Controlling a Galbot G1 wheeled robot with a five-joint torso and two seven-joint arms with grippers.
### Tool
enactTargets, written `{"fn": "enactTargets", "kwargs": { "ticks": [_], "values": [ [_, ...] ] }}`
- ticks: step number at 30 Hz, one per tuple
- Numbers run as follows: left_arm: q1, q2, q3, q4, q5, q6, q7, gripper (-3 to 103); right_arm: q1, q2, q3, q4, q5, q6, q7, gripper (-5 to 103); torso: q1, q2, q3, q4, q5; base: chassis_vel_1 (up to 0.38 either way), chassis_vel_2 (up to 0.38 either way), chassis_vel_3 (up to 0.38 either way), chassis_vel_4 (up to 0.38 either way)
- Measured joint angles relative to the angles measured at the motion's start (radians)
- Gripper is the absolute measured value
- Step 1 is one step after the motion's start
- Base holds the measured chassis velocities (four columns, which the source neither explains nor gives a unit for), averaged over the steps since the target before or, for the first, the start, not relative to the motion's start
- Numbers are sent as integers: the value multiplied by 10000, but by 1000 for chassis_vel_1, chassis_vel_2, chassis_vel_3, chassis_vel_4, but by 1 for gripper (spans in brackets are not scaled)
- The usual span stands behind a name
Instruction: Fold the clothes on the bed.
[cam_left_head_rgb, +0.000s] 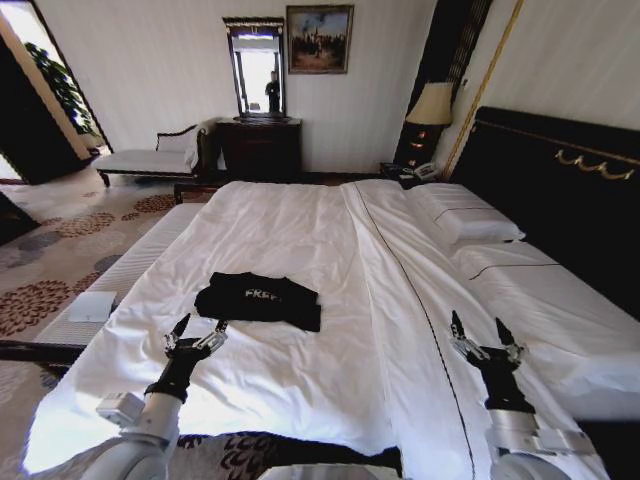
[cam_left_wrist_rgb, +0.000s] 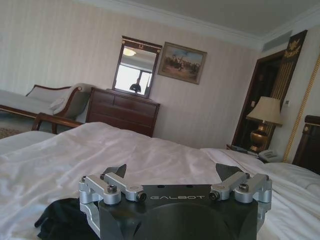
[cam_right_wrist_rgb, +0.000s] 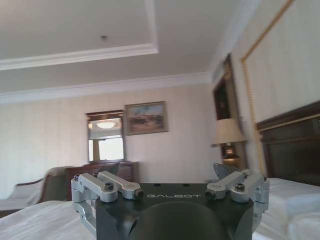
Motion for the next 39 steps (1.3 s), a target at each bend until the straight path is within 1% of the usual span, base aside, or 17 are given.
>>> {"fn": "enactTargets", "kwargs": {
  "ticks": [2, 6, 8, 9, 12, 13, 16, 17, 20, 21, 24, 26, 27, 31, 34, 36, 39],
  "values": [
    [346, -178, -6, -148, 226, -232, 327, 100, 73, -402, -124, -110, 139, 5, -377, 100, 0, 0, 0, 0, 2, 0, 0, 0, 0],
    [751, -354, -45, -189, 319, -455, 597, 100, 185, -1005, -273, -155, 319, -259, -507, 100, -1, 0, -1, 0, 2, 0, 0, 0, 0],
    [882, -505, -97, -192, 216, -504, 637, 100, 371, -1701, -434, 5, 582, -947, 12, 100, -1, 1, 0, 2, 0, 0, 0, 0, 0],
    [882, -505, -97, -192, 216, -504, 637, 100, 371, -1701, -434, 5, 582, -947, 12, 100, -1, 1, 0, 2, 0, 0, 0, 0, 0],
    [809, -497, -232, -192, 311, -384, 460, 100, 690, -2033, -564, 443, 1425, -1734, 802, 100, 0, 0, 0, 2, 2, 0, 0, 0, 0],
    [809, -497, -232, -192, 311, -384, 460, 100, 690, -2033, -564, 443, 1425, -1734, 802, 100, 0, 0, 0, 2, 2, 0, 0, 0, 0],
    [637, 46, -695, -187, 956, -35, 173, 100, 656, -2126, -518, 1180, 2724, -2524, 1377, 100, 0, 0, 0, 3, -4, 0, 0, 0, 0],
    [637, 46, -695, -187, 956, -35, 173, 100, 656, -2126, -518, 1180, 2724, -2524, 1377, 100, 0, 0, 0, 3, -4, 0, 0, 0, 0],
    [379, 983, -1099, -181, 1034, -1, 105, 100, 421, -2104, -317, 1450, 3079, -2628, 1423, 100, -1, 0, -1, 0, -4, 0, 0, 0, 0],
    [328, 1438, -1200, -178, 843, 76, 82, 100, 255, -2056, -147, 1468, 2959, -2581, 1414, 100, 0, 0, 0, -3, -4, 0, 0, 0, 0],
    [269, 1765, -1226, -174, 522, 239, 42, 100, 124, -1866, 58, 1459, 2568, -2452, 1322, 100, 0, 0, 0, -1, -4, 0, 0, 0, 0],
    [144, 1904, -1197, -170, 18, 584, -31, 100, -14, -1189, 233, 1452, 1649, -2299, 1216, 100, 0, 0, 0, -2, 0, 0, 0, 0, 0],
    [144, 1904, -1197, -170, 18, 584, -31, 100, -14, -1189, 233, 1452, 1649, -2299, 1216, 100, 0, 0, 0, -2, 0, 0, 0, 0, 0],
    [-145, 1887, -1200, -164, -272, 930, 61, 100, 275, -80, 244, 925, -500, -1569, 619, 100, -2, 1, -1, -1, -3, 0, 0, 0, 0],
    [-271, 2018, -1290, -161, -292, 954, 118, 100, 375, 193, 179, 733, -952, -1331, 549, 100, -1, 1, -1, 2, -2, 0, 0, 0, 0],
    [-481, 2234, -1473, -160, -284, 879, 139, 100, 280, 430, -101, 739, -990, -1298, 948, 100, 0, 0, 0, -1, -1, 0, 0, 0, 0],
    [-575, 2382, -1694, -159, -427, 763, 141, 100, 194, 553, -218, 772, -1025, -1307, 1095, 100, 0, 0, 0, -2, -2, 0, 0, 0, 0]
  ]
}}
